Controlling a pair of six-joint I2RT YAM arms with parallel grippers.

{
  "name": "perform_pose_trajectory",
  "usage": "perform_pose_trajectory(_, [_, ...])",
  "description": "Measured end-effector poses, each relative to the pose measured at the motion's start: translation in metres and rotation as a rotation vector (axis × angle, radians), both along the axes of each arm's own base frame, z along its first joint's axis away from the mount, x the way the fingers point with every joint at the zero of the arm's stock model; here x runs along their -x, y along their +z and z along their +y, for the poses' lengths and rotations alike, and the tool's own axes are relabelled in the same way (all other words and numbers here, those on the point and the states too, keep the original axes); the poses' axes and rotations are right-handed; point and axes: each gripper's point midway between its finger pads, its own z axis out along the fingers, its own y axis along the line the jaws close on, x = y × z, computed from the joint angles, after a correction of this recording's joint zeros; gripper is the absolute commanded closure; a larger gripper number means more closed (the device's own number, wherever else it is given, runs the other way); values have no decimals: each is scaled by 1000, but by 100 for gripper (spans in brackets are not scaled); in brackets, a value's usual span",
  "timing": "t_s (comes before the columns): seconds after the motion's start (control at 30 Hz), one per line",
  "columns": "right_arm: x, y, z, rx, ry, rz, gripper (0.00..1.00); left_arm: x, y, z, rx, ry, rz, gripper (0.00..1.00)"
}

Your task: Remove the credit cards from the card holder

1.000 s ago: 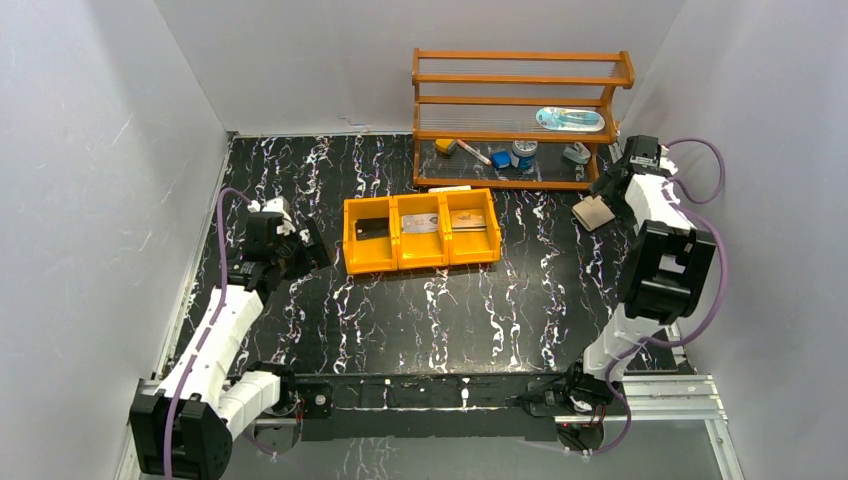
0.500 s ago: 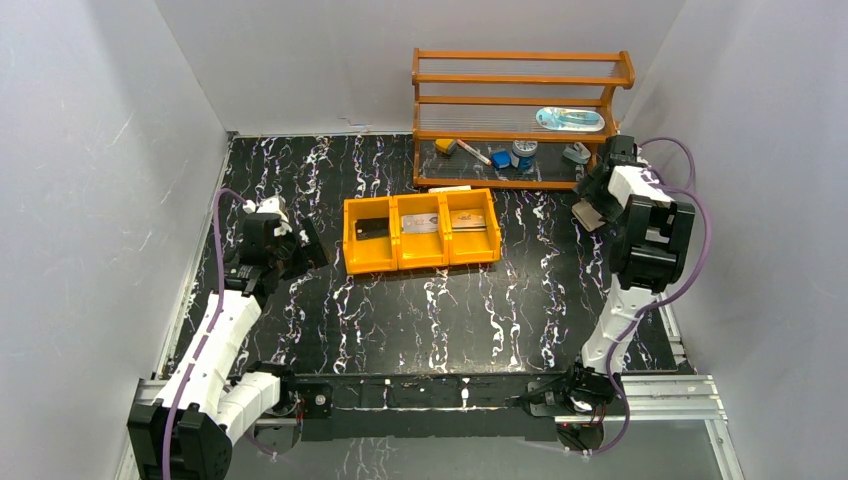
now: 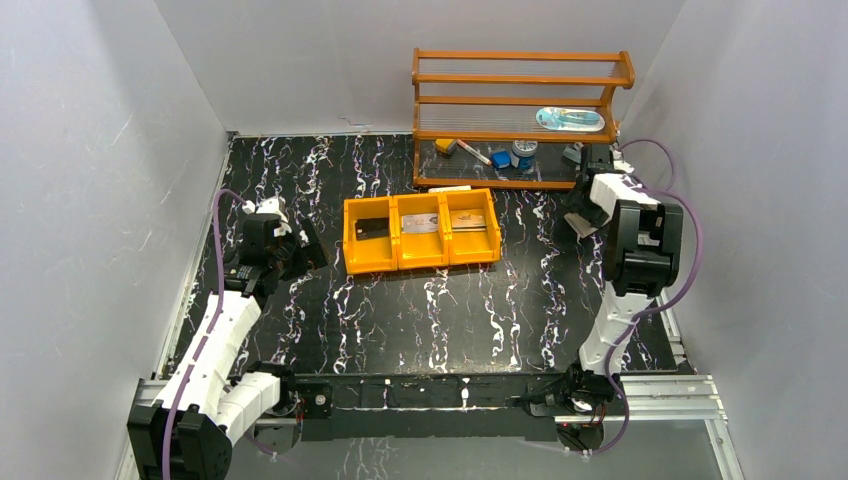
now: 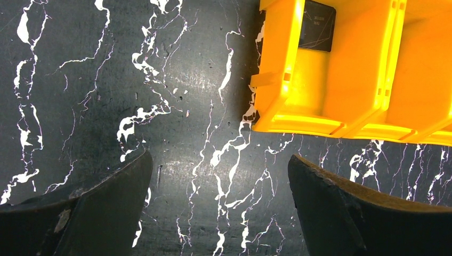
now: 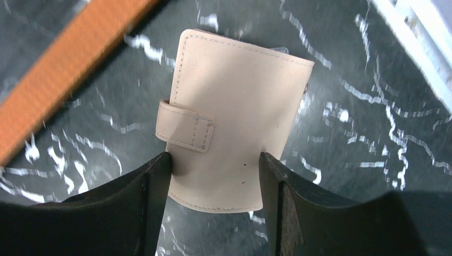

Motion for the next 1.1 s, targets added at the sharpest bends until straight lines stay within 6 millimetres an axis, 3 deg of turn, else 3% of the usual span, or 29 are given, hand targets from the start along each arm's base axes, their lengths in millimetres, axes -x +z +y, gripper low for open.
perform_pose_trajectory(0.27, [46,3,41,-30,93,40,38,0,0,1,-5,4,0,2])
perform_pose_trajectory(0.43, [83,19,71,-58,166,72,28,0,0,1,-5,4,0,2])
perform_pose_trajectory(0.53, [87,46,80,-56,196,14,22,0,0,1,-5,4,0,2])
perform_pose_trajectory(0.63, [83,74,75,-31,186,-67,21,0,0,1,-4,4,0,2])
perform_pose_trajectory(0.73, [79,85,66,-5,164,-96,21,0,0,1,-4,4,-1,2])
perform_pose_trajectory(0.83, [72,75,60,4,148,-62,21,0,0,1,-4,4,-1,2])
perform_pose_trajectory(0.97, [67,35,54,5,144,64,20,0,0,1,-4,4,-2,2])
perform_pose_trajectory(1.1, [78,-2,56,-18,169,190,23,0,1,1,-4,4,-6,2])
